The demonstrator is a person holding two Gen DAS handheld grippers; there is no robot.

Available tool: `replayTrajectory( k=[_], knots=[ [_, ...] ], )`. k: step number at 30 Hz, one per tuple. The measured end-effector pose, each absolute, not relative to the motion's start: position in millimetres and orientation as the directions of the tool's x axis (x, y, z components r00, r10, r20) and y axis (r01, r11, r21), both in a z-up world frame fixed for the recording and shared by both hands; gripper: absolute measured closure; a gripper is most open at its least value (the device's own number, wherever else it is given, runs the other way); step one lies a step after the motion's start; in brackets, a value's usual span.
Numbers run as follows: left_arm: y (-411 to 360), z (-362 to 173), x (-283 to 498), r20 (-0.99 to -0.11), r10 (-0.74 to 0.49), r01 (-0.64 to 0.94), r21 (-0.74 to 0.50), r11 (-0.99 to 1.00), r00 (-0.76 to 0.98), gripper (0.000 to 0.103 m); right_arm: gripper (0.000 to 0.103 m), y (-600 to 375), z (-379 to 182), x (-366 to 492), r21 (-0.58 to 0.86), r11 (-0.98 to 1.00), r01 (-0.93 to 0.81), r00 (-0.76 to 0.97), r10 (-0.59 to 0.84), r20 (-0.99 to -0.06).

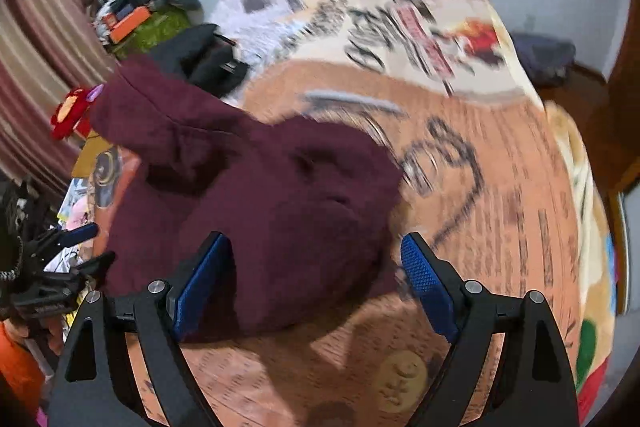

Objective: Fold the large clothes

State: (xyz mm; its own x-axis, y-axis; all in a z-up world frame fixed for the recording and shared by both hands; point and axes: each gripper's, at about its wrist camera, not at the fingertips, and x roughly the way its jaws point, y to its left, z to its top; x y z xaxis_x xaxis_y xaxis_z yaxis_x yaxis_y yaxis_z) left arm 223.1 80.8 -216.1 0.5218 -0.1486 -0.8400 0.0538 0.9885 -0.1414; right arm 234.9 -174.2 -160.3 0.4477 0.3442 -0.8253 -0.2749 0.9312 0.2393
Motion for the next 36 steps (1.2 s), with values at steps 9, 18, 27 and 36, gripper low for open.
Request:
replayTrajectory(
  k=[9,18,27,36],
  knots=[
    [76,-201,243,-0.835,-0.154,0.087,-0.127,0.988,0.529,0.015,0.013,-186,-169,231,0.199,0.939,-0.281,0.432,0.31,-0.847],
    [39,-173,319,-0.811,-0.18,0.189,-0.087,0.978,0.556,0.015,0.011,-177,-126,243,0.156,0.92,-0.361,0.538,0.342,-0.771],
    [9,-211,389,-0.859,-0.133,0.189,-0.043,0.981,0.494,0.015,0.011,-175,-137,262,0.128,0.925,-0.359,0.536,0.316,-0.783],
    [46,-184,350,-0.817,-0.066,0.129,0.01,0.992,0.573,0.015,0.011,-165,-126,266,0.174,0.897,-0.406,0.508,0.379,-0.773]
  ],
)
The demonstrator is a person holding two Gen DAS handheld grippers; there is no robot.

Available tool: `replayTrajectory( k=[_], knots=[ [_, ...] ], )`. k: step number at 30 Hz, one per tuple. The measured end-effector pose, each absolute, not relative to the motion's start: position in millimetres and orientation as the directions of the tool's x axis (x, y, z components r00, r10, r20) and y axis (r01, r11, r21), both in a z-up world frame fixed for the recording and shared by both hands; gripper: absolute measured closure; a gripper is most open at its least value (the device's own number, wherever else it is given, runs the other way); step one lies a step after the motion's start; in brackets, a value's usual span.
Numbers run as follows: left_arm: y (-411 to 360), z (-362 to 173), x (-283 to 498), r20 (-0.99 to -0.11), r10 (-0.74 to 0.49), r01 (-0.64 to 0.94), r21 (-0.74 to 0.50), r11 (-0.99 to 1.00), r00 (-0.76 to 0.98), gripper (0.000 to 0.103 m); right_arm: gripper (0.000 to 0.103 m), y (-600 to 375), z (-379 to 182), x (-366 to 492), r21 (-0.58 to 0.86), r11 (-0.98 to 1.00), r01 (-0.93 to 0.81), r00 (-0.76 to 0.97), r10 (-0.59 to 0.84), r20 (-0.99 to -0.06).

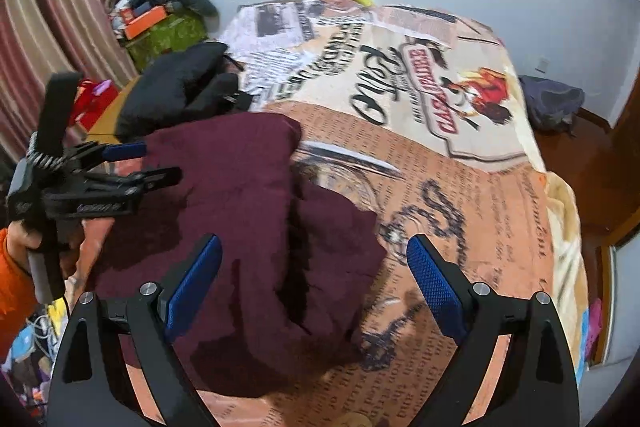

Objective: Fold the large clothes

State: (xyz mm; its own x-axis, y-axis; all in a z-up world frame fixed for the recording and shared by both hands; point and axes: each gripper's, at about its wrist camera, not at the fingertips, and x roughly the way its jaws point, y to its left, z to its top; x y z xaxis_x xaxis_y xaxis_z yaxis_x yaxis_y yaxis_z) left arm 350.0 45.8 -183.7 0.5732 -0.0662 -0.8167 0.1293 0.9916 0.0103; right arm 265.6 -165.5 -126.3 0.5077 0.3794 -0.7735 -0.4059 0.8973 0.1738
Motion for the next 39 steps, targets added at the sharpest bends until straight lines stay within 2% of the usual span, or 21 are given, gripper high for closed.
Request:
replayTrajectory(
  k=[3,6,10,13,16,19,26,32,39],
  knots=[
    [65,-172,325,-0.802,-0.027,0.104,0.044,0.994,0.597,0.015,0.011,-157,-125,269,0.209,0.87,-0.446,0.472,0.427,-0.771],
    [86,-173,303,-0.822,-0.014,0.067,0.029,0.997,0.57,0.015,0.011,-149,-136,279,0.254,0.852,-0.458,0.395,0.451,-0.801],
    [107,-195,279,-0.869,-0.08,0.018,-0.082,0.996,0.488,0.015,0.011,-157,-163,292,0.302,0.862,-0.408,0.298,0.438,-0.848],
    [112,-216,268,-0.892,-0.152,-0.009,-0.172,0.985,0.427,0.015,0.01,-172,-179,298,0.395,0.844,-0.364,0.219,0.49,-0.844],
    [122,-227,262,-0.872,-0.226,-0.077,-0.286,0.955,0.435,0.015,0.006,-183,-186,301,0.458,0.826,-0.328,0.168,0.528,-0.833],
    [133,-244,266,-0.839,-0.35,-0.156,-0.446,0.881,0.417,0.015,0.001,-187,-197,306,0.521,0.801,-0.294,0.106,0.57,-0.815],
    [139,-271,286,-0.778,-0.49,-0.236,-0.6,0.764,0.393,0.011,0.0,-187,-218,318,0.648,0.73,-0.216,-0.011,0.662,-0.749],
    [131,-286,309,-0.755,-0.543,-0.254,-0.643,0.723,0.366,0.005,0.0,-173,-224,324,0.657,0.724,-0.212,-0.046,0.664,-0.746],
    [118,-280,319,-0.751,-0.542,-0.218,-0.64,0.736,0.376,0.007,0.002,-178,-218,323,0.65,0.729,-0.215,-0.038,0.659,-0.752]
  ],
)
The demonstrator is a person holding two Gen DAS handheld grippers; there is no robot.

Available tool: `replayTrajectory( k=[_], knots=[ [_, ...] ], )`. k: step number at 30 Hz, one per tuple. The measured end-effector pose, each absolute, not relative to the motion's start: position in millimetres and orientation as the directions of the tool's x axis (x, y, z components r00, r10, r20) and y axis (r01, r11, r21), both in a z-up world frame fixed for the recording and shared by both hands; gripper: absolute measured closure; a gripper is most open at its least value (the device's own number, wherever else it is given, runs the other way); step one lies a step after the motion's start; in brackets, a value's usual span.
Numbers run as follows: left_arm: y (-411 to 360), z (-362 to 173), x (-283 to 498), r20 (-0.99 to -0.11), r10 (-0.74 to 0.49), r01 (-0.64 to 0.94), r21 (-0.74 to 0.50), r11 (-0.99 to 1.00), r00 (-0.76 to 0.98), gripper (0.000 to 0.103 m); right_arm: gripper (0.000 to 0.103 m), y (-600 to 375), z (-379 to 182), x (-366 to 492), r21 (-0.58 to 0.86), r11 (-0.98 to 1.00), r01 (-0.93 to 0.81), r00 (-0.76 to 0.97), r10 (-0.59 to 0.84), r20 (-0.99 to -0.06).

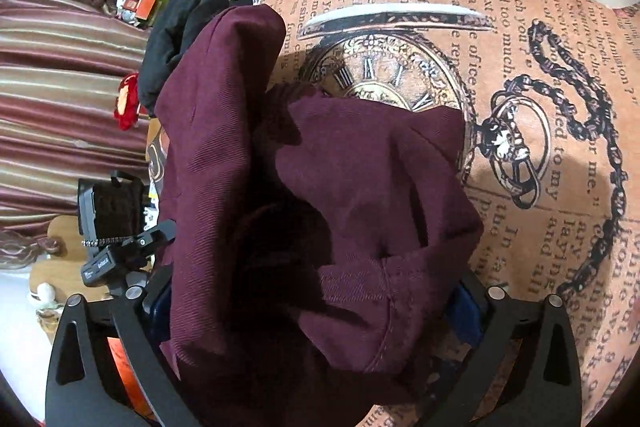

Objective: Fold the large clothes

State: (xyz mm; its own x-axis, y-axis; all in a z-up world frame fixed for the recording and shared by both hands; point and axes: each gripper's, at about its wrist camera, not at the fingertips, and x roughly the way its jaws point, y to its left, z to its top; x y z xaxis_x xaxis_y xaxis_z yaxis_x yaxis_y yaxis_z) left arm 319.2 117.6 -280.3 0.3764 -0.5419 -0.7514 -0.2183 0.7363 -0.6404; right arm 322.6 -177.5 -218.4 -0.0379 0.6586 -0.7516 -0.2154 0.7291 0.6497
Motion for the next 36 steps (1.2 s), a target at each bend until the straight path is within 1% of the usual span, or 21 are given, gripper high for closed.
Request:
replayTrajectory(
  k=[1,2,3,5,7,8,11,14,18,22,27,32,36],
  knots=[
    [116,-278,317,-0.75,-0.54,-0.21,-0.639,0.74,0.382,0.011,0.006,-178,-216,322,0.643,0.734,-0.219,-0.027,0.654,-0.756],
    [116,-277,317,-0.749,-0.539,-0.203,-0.639,0.742,0.386,0.016,0.013,-178,-213,319,0.637,0.736,-0.227,-0.016,0.652,-0.758],
    [115,-275,315,-0.746,-0.54,-0.198,-0.641,0.742,0.39,0.019,0.016,-181,-210,317,0.631,0.74,-0.232,-0.004,0.648,-0.762],
    [119,-267,310,-0.739,-0.54,-0.192,-0.646,0.739,0.403,0.032,0.033,-182,-202,311,0.616,0.748,-0.248,0.02,0.639,-0.769],
    [119,-260,306,-0.737,-0.534,-0.186,-0.643,0.743,0.414,0.039,0.043,-181,-193,303,0.603,0.755,-0.258,0.036,0.631,-0.775],
    [117,-255,303,-0.74,-0.525,-0.178,-0.634,0.753,0.42,0.042,0.047,-180,-190,300,0.596,0.761,-0.257,0.04,0.625,-0.78],
    [107,-237,291,-0.757,-0.488,-0.138,-0.591,0.795,0.434,0.049,0.054,-177,-179,282,0.563,0.782,-0.268,0.055,0.596,-0.801],
    [100,-220,283,-0.76,-0.474,-0.098,-0.567,0.818,0.445,0.056,0.059,-173,-170,271,0.553,0.79,-0.264,0.066,0.587,-0.807],
    [90,-191,271,-0.752,-0.471,-0.03,-0.544,0.839,0.462,0.062,0.064,-169,-157,260,0.558,0.791,-0.253,0.08,0.592,-0.802],
    [89,-161,260,-0.747,-0.455,0.033,-0.505,0.863,0.484,0.063,0.067,-159,-139,253,0.567,0.779,-0.27,0.122,0.611,-0.782],
    [98,-119,244,-0.699,-0.434,0.094,-0.469,0.878,0.569,0.064,0.067,-141,-101,252,0.565,0.759,-0.324,0.195,0.638,-0.745],
    [136,-63,243,-0.64,-0.404,0.14,-0.422,0.896,0.654,0.064,0.067,-113,-66,265,0.569,0.731,-0.378,0.254,0.672,-0.695],
    [169,-26,248,-0.595,-0.366,0.163,-0.368,0.915,0.715,0.064,0.067,-76,-38,291,0.56,0.703,-0.439,0.286,0.7,-0.655]
  ],
)
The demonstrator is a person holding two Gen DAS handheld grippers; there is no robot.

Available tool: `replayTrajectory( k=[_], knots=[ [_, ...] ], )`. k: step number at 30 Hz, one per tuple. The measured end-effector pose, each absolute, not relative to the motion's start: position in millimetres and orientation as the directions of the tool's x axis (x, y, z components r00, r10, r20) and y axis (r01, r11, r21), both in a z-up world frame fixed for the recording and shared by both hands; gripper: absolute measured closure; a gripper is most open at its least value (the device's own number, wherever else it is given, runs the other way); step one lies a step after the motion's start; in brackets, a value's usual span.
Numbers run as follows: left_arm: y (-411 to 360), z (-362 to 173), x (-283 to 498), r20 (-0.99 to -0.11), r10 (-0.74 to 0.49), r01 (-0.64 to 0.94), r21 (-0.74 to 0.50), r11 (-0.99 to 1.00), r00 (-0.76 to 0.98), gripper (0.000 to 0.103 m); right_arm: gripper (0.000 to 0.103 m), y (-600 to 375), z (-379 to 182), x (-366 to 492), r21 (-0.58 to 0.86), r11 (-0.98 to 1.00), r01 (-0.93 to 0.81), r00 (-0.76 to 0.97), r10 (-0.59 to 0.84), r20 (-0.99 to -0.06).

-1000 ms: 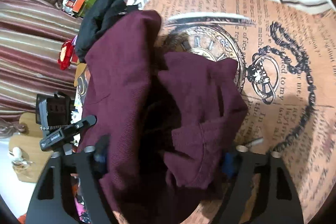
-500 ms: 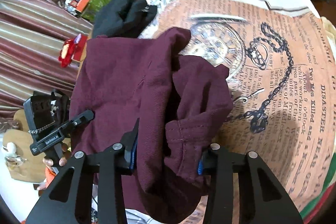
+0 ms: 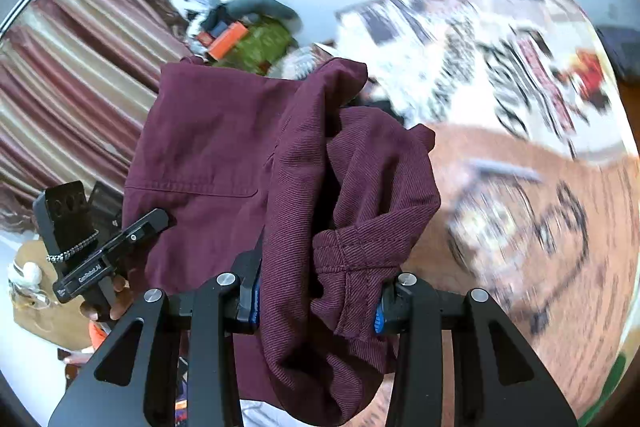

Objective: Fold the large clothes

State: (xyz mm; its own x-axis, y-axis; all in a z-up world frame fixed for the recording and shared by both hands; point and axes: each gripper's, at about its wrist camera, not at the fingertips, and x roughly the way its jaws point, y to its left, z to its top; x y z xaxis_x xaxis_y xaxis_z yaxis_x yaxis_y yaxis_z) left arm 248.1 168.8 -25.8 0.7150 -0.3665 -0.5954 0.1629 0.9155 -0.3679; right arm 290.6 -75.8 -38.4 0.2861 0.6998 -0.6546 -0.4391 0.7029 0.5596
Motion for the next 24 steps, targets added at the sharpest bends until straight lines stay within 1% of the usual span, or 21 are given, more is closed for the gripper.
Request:
replayTrajectory(
  k=[4,7,11,14,17,21,23,24],
  knots=[
    [198,-5,269,-0.567,-0.332,0.157,-0.335,0.929,0.754,0.064,0.067,-49,-25,318,0.551,0.681,-0.481,0.305,0.72,-0.624],
    [234,1,299,-0.543,-0.323,0.145,-0.345,0.927,0.775,0.064,0.067,-26,-21,347,0.544,0.67,-0.505,0.317,0.731,-0.605],
    [270,-3,345,-0.526,-0.319,0.128,-0.367,0.922,0.789,0.064,0.067,6,-26,388,0.538,0.662,-0.522,0.33,0.739,-0.587],
    [292,-17,379,-0.527,-0.317,0.113,-0.382,0.917,0.789,0.064,0.067,31,-40,425,0.528,0.671,-0.52,0.343,0.731,-0.59],
    [307,-33,420,-0.553,-0.296,0.096,-0.36,0.928,0.779,0.063,0.068,51,-62,454,0.501,0.698,-0.511,0.372,0.706,-0.603],
    [330,-85,475,-0.616,-0.292,0.047,-0.381,0.923,0.732,0.063,0.068,73,-110,490,0.462,0.742,-0.486,0.393,0.657,-0.643],
    [339,-125,497,-0.674,-0.27,-0.009,-0.38,0.925,0.688,0.06,0.068,77,-142,506,0.479,0.755,-0.448,0.365,0.644,-0.673],
    [342,-148,507,-0.72,-0.24,-0.048,-0.356,0.933,0.651,0.058,0.067,76,-162,514,0.495,0.763,-0.416,0.347,0.636,-0.689]
  ],
)
